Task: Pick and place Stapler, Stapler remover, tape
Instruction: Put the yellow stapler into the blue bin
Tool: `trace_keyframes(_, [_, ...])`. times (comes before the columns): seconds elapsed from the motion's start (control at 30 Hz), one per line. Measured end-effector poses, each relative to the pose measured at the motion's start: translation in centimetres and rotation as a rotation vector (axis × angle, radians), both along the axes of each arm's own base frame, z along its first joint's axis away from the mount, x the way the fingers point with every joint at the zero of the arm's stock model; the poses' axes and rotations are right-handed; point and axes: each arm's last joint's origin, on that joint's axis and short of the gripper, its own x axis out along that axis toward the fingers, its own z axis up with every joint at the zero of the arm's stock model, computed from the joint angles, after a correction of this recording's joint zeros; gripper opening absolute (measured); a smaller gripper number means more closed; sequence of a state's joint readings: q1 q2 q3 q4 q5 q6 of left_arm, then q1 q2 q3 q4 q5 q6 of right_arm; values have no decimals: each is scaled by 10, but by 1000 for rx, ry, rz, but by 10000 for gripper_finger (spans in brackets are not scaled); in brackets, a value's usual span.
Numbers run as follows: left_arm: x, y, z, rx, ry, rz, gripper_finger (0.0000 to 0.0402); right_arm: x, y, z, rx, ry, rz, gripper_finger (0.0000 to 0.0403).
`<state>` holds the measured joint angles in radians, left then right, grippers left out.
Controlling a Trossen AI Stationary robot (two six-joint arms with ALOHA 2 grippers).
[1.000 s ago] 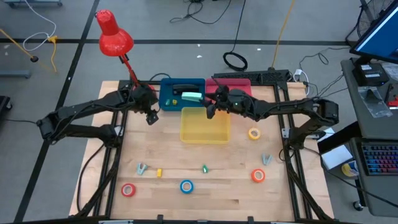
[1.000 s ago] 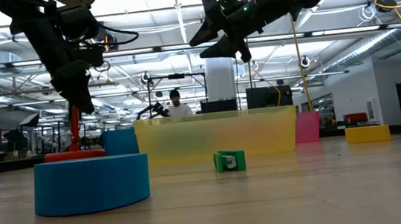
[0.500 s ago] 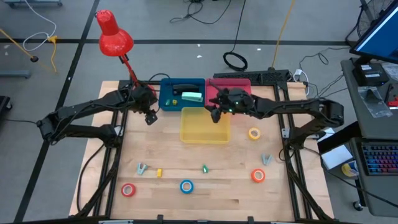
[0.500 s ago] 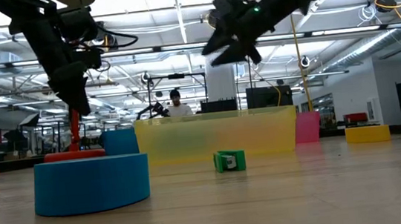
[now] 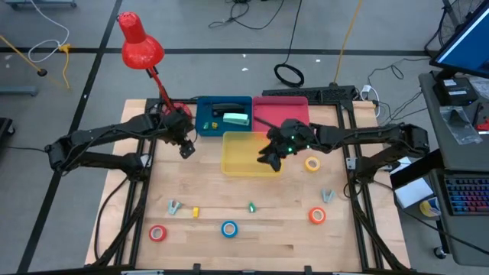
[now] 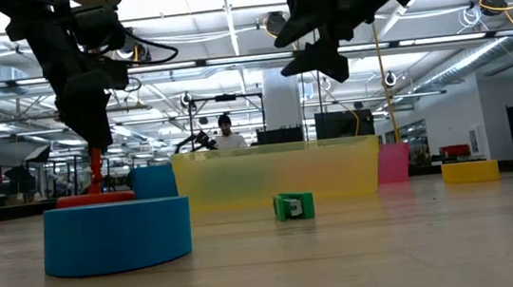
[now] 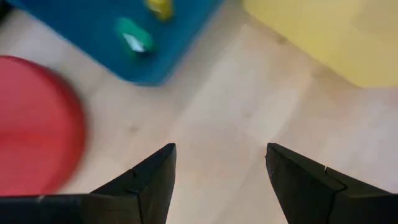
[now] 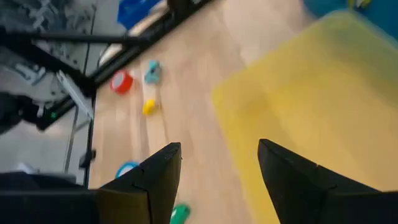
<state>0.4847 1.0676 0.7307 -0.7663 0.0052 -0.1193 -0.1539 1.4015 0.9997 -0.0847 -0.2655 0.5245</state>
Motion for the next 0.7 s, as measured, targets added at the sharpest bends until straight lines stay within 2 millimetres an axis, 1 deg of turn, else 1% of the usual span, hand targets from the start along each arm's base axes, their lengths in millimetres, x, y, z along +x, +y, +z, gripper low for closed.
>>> trace_keyframes(0.17, [9, -27, -1, -98, -2, -32, 248, -1, 20, -3, 16, 45, 58, 208])
trace_keyframes(0.43, [17, -83, -2, -216, -9, 3, 248, -6, 52, -12, 19, 144, 163, 208])
trace_keyframes(0.53, [17, -105, -2, -254, -12, 25, 248, -10, 63, -22, 33, 158, 191, 208])
trace_keyframes(0.7, [11, -138, -2, -307, -40, 121, 248, -19, 78, -39, 59, 215, 198, 208])
